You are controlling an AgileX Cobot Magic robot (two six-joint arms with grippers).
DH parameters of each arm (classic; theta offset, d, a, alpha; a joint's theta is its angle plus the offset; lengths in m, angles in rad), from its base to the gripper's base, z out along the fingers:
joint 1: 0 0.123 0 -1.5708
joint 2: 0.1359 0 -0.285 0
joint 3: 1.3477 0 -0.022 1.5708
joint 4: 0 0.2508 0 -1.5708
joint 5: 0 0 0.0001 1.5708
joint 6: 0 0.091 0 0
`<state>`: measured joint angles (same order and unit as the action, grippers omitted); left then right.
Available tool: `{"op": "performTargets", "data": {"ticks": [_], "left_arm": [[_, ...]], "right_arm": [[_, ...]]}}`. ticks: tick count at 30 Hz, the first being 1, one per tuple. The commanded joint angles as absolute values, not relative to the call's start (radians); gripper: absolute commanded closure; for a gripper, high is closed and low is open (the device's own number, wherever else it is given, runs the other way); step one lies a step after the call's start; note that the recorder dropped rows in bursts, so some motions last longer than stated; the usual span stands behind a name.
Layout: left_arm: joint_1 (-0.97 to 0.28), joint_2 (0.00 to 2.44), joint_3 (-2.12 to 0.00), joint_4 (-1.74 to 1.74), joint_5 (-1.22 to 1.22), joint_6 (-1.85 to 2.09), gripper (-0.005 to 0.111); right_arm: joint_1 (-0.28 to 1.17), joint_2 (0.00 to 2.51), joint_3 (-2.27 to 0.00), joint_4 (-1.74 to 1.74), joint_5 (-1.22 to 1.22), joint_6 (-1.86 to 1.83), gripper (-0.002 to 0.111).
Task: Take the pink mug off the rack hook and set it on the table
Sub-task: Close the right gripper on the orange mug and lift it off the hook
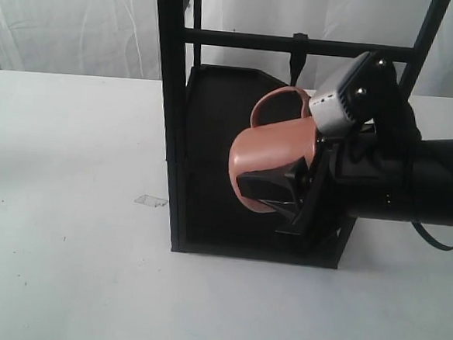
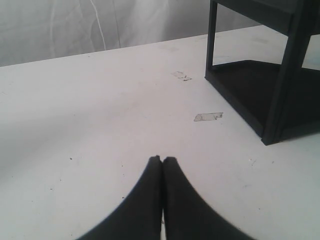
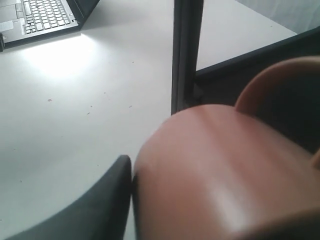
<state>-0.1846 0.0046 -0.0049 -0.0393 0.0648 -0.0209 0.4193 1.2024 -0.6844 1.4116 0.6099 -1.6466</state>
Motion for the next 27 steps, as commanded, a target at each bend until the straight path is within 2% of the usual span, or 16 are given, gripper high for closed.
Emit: {"op": "performTargets", "data": {"ticks": [1,15,27], "left_arm": [[-0.180,0.000,0.000,-0.050,0.069,-0.022,0.107],[-0.180,0.000,0.000,-0.050,0.069,-0.022,0.107],[-0.180,0.000,0.000,-0.050,0.069,-0.022,0.107]], "right_arm": [[0.424,1.203,-0.688,1.445,0.597,-1.673,0.082],[0.424,1.165,-0.688,1.491,0.595,-1.749,0.104],[0.424,1.140,-0.688,1.491,0.748,-1.707,0.105]]}}
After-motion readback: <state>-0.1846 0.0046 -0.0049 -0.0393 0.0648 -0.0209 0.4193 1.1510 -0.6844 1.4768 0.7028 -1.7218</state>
